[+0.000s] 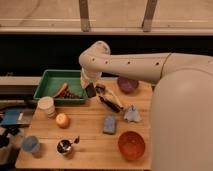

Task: Place eraser in tray

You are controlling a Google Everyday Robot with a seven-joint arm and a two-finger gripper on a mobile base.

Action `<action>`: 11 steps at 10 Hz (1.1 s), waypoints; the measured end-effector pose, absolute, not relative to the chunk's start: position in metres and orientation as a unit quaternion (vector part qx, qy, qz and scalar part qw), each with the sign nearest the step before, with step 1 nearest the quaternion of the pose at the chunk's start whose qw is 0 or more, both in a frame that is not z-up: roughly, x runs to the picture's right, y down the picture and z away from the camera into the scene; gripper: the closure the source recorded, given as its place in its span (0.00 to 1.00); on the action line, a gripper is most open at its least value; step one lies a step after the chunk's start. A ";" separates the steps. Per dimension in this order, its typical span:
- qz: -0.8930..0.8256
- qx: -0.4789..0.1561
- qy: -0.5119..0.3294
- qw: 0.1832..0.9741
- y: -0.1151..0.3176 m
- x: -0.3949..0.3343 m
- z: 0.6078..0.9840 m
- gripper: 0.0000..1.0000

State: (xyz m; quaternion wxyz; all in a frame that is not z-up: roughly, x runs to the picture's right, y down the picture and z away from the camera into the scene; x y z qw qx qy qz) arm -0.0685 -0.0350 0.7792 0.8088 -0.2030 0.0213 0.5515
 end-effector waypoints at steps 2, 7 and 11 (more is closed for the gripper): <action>0.552 -0.202 0.023 0.808 -0.035 -0.066 0.780 0.94; 0.576 -0.203 0.020 0.792 -0.034 -0.052 0.787 0.94; 0.572 -0.211 0.002 0.793 -0.045 -0.071 0.807 0.94</action>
